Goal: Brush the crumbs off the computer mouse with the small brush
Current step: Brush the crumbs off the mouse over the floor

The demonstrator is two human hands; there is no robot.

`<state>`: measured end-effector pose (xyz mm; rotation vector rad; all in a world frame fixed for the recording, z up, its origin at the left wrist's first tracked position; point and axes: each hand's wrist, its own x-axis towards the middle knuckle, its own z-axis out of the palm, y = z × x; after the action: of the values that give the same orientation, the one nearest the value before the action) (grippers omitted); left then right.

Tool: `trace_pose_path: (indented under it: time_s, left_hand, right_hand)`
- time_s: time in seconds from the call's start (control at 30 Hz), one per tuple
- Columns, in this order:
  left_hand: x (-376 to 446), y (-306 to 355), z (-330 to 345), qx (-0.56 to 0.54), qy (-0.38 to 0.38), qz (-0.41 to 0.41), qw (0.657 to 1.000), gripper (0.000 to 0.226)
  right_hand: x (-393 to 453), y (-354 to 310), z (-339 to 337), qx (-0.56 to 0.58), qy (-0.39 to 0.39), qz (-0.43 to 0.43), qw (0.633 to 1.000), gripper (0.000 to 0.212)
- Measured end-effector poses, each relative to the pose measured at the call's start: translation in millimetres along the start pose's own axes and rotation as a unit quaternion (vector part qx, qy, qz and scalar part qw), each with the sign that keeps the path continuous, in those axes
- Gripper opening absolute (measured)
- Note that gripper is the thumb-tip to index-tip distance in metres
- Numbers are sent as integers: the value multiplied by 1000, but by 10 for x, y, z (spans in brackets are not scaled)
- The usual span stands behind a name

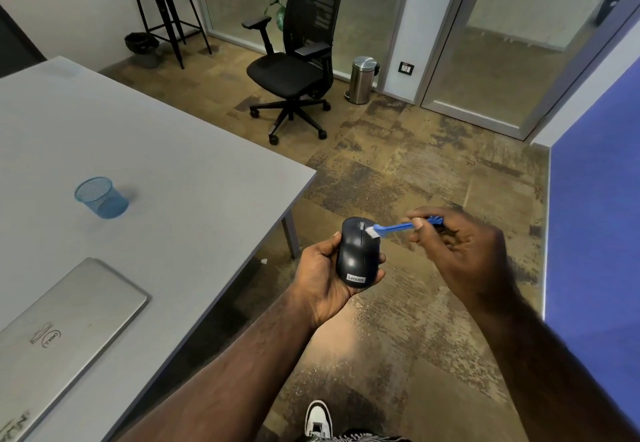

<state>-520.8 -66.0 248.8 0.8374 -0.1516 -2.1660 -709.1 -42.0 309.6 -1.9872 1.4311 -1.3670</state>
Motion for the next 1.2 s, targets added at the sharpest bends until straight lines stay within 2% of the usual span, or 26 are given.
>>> trace_pose_path:
  time_s: [0.13, 0.3, 0.43, 0.63, 0.8, 0.97, 1.1, 1.2]
  left_hand:
    - [22, -29, -18, -8, 10, -1, 1000, 48]
    - [9, -47, 11, -6, 9, -1, 1000, 47]
    - [18, -19, 36, -5, 24, 6, 1000, 47]
    - [-4, -22, 83, 11, 16, 9, 1000, 46]
    - [-27, -22, 83, 42, 9, 11, 999, 45]
    - [-55, -31, 102, 68, 0, 13, 998, 43]
    - [-72, -43, 93, 81, -7, 16, 997, 42]
    - [-76, -42, 114, 95, -9, 19, 995, 42]
  right_hand:
    - [-26, -1, 0, 15, -38, -29, 999, 15]
    - [7, 41, 0, 0, 15, -6, 1000, 14]
    - [-17, -24, 32, 7, -35, -34, 999, 14]
    - [48, 38, 67, -31, 57, 37, 997, 16]
    - [111, 56, 54, -44, 71, 77, 994, 17]
    - [144, -23, 74, -26, 36, 50, 998, 20]
    - [214, 2, 61, -40, 63, 82, 994, 17]
    - [204, -55, 92, -29, 29, 60, 997, 15]
